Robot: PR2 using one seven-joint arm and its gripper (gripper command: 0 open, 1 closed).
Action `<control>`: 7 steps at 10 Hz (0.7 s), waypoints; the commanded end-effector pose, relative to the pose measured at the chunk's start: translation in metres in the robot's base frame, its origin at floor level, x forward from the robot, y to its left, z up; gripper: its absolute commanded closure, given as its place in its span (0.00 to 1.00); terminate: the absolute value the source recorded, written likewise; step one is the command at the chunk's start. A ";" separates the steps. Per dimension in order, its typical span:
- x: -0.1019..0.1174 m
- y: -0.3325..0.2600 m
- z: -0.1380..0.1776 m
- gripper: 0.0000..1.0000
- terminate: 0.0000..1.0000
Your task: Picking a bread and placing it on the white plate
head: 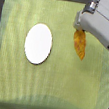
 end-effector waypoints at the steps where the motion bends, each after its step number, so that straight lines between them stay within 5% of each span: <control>1: 0.022 0.115 -0.017 1.00 0.00; 7: 0.045 0.232 -0.084 1.00 0.00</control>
